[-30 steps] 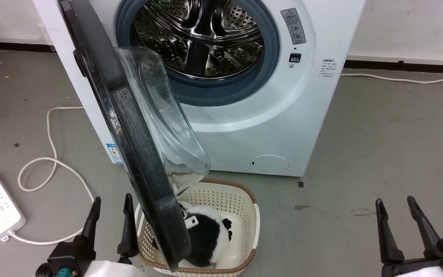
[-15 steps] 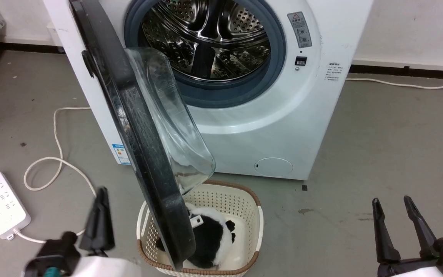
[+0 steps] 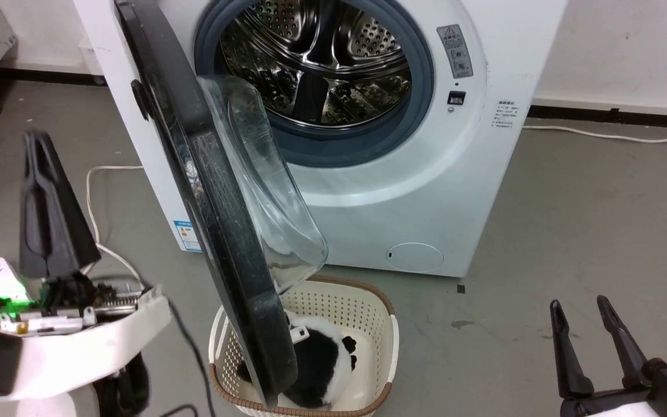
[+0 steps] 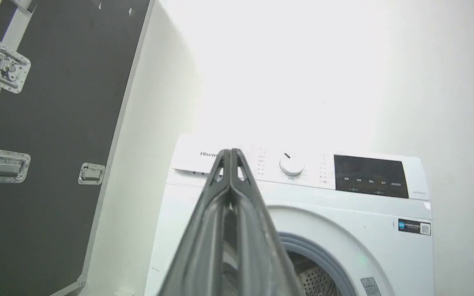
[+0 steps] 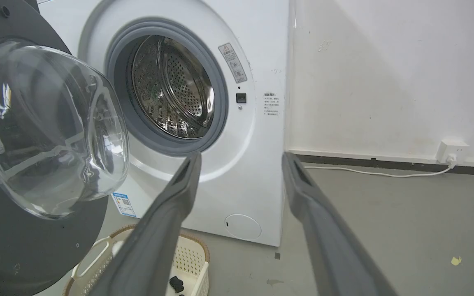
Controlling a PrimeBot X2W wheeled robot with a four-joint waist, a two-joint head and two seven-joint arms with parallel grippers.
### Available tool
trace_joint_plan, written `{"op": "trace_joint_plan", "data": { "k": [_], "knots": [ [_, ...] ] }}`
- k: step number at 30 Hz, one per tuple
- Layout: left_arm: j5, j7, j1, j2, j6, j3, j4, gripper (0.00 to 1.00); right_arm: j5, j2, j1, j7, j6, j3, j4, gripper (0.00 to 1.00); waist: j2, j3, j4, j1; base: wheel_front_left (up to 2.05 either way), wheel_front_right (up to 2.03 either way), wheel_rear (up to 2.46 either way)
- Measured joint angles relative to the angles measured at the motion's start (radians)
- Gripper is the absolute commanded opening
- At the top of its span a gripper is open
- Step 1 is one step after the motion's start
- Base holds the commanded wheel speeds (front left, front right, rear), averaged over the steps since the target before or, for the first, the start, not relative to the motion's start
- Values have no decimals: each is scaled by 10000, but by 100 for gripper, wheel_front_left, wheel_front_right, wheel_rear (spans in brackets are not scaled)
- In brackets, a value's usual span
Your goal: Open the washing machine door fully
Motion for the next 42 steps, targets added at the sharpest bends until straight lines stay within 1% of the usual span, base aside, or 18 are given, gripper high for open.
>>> {"op": "trace_joint_plan", "data": {
  "k": [5,9,13,16,24,29,34,38,42],
  "knots": [
    [232,-2,-311,-2,-6,-635,-637,0,2,8,-1,0,0,102,92,100,0,-101,-44,0,0,0,0],
    [330,-2,-131,-2,-96,-1557,-583,0,12,15,-1,0,0,109,117,100,0,-161,-90,0,0,0,0],
    [-100,4,555,-6,-178,-2763,38,0,27,21,0,0,0,98,138,100,0,-197,-95,0,0,0,0],
    [-173,109,875,-8,-274,-3517,640,0,107,27,1,0,0,104,171,100,0,-194,-78,0,0,0,0],
    [-727,1007,1255,-10,-259,-4951,2706,0,130,40,-1,0,0,182,261,100,0,-148,-122,-1,0,0,0],
    [-1083,1237,1254,-10,13,-5114,3747,0,190,44,-3,0,0,203,274,100,0,-31,-151,0,0,0,0],
    [-1214,1141,1250,-13,203,-5053,4656,0,265,46,-4,0,0,155,305,100,0,57,-82,0,0,0,0],
    [-1290,934,1237,-6,247,-4972,5120,0,320,48,-3,0,0,121,380,100,0,62,155,0,0,0,0],
    [-1306,846,1182,-2,198,-5012,5381,0,451,52,13,0,0,82,449,100,0,4,541,0,0,0,0]
  ]
}}
